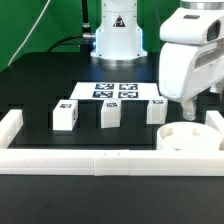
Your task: Assemble stool
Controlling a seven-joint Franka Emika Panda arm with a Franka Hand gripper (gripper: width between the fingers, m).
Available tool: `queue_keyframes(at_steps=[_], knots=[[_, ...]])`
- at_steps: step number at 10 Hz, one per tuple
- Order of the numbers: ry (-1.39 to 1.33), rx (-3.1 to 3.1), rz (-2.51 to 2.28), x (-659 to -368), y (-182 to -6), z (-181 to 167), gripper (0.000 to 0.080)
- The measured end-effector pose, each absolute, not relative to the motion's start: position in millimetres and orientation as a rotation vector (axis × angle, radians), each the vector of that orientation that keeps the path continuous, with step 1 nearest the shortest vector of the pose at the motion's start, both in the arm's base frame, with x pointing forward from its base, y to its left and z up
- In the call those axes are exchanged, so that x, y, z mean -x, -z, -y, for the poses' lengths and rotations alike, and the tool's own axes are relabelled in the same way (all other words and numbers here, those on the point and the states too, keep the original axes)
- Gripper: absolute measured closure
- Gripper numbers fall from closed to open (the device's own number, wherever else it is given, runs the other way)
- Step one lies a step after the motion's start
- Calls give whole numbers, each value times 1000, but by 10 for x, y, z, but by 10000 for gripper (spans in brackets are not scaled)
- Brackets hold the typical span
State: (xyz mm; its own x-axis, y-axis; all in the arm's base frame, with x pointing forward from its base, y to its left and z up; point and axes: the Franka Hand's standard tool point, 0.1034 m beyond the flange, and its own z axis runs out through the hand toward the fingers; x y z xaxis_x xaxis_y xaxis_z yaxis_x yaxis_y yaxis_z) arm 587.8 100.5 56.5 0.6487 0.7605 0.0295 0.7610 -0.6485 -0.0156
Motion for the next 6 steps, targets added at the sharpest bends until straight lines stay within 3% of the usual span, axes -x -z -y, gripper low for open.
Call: queue_keyframes(at_steps=[2, 6], knots=[[20, 2827, 1312, -5811, -516, -753, 151], [3, 2853, 1255, -5634, -517, -671, 151]])
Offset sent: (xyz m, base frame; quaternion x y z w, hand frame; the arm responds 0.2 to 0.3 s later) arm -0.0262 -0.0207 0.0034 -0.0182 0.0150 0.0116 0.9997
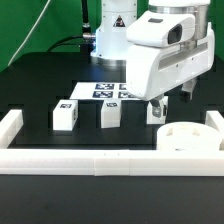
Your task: Assemble stool
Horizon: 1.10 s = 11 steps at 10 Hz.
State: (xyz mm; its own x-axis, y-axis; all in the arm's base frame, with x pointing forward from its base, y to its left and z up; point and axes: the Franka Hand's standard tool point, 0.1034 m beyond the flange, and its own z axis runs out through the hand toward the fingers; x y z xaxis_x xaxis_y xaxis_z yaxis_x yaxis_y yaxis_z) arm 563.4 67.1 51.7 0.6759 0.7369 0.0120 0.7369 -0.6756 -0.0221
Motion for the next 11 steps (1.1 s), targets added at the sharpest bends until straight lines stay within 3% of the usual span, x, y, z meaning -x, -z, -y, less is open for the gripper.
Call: queue_keyframes(at_steps=[4, 11], knots=[[-2, 2888, 1176, -5625, -504, -638, 151], [-1, 3065, 372, -5549, -477, -660, 151]])
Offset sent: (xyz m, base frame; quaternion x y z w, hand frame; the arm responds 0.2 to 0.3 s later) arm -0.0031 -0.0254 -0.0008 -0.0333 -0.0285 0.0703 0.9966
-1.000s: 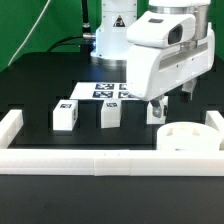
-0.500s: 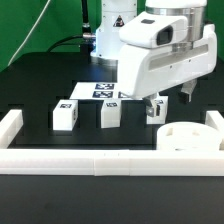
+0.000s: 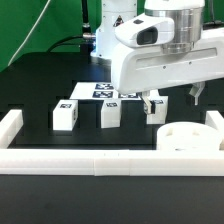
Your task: Assemble stool
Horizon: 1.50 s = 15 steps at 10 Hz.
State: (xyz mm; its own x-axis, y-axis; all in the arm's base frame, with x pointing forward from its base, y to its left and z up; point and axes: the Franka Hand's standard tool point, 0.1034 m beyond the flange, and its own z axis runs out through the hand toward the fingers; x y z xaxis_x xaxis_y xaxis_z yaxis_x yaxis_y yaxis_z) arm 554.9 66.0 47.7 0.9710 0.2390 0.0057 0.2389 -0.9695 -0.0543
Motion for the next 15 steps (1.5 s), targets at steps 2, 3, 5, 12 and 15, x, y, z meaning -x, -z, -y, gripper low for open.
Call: queue_keyframes(at_steps=[2, 3, 5, 12, 15], knots=[[-36, 3065, 9, -5445, -412, -513, 151], [-43, 3060, -76, -5424, -403, -457, 151], [9, 3041, -290, -5449, -401, -596, 151], [-304, 3004, -376, -5320, -376, -532, 151], [-602, 2953, -336, -5297, -357, -535, 151]])
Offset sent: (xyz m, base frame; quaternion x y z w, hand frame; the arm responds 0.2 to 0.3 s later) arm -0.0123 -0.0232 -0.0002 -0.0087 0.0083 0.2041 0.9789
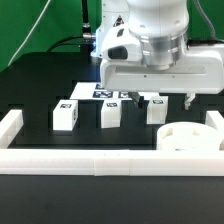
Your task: Assemble stool
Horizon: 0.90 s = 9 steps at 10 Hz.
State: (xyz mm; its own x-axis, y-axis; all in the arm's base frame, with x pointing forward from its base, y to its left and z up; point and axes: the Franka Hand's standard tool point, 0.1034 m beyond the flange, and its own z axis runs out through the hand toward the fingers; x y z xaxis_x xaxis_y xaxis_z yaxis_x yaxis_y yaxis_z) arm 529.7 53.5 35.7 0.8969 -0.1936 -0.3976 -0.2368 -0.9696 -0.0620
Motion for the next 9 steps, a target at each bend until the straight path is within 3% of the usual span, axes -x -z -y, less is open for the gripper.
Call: queue_keyframes(at_steps=[9], knots=[[-1411, 2665, -265, -4984, -178, -465, 151]])
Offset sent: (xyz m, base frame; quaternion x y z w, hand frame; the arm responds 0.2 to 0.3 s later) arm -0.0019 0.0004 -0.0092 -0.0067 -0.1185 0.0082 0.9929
